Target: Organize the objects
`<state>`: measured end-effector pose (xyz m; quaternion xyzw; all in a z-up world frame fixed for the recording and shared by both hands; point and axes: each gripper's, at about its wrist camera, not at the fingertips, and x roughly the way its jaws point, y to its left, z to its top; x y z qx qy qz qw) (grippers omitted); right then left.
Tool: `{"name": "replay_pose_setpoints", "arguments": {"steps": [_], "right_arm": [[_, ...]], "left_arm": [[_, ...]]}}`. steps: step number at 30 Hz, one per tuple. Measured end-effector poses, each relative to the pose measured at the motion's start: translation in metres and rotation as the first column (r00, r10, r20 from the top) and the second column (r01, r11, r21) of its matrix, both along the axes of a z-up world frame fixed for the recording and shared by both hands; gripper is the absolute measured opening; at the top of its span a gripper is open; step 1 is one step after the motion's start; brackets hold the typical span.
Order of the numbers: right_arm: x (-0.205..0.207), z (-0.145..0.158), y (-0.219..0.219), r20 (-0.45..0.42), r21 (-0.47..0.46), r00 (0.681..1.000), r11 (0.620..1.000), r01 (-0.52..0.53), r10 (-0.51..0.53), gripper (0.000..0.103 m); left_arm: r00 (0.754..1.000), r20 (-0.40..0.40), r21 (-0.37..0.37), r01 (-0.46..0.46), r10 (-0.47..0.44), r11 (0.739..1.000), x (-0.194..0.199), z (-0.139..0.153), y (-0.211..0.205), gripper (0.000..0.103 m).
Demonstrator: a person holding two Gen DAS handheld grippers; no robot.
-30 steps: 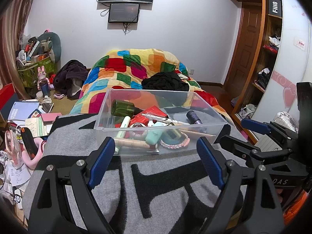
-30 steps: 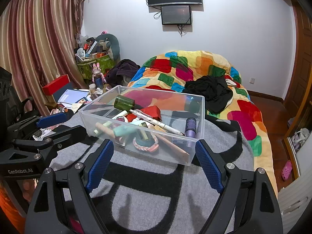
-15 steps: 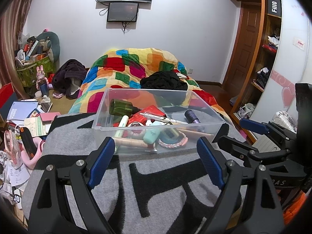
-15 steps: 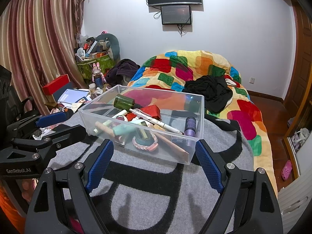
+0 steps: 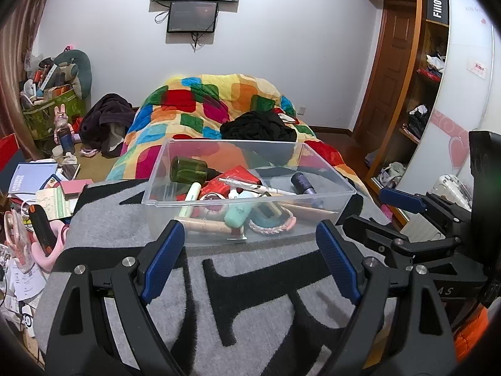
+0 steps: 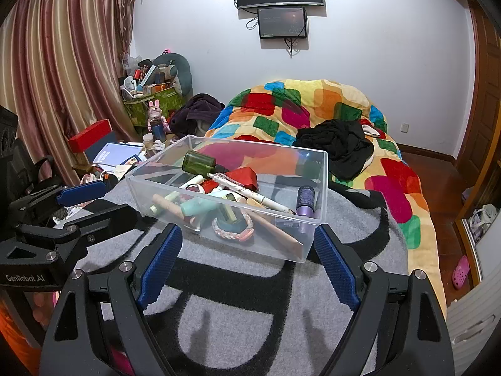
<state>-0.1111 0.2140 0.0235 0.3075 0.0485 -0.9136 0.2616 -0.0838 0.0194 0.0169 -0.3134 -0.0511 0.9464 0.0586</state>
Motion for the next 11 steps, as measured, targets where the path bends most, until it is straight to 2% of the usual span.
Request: {"name": "replay_pose_setpoints", "arguments": {"steps": [11], "right_arm": [[0.0019, -0.0042, 0.0000, 0.007, 0.005, 1.000, 1.000, 0.000, 0.000, 0.084]], "left_arm": [[1.000, -0.017, 0.001, -0.002, 0.002, 1.000, 0.0025, 0.0013, -0.0011, 0.089]]}}
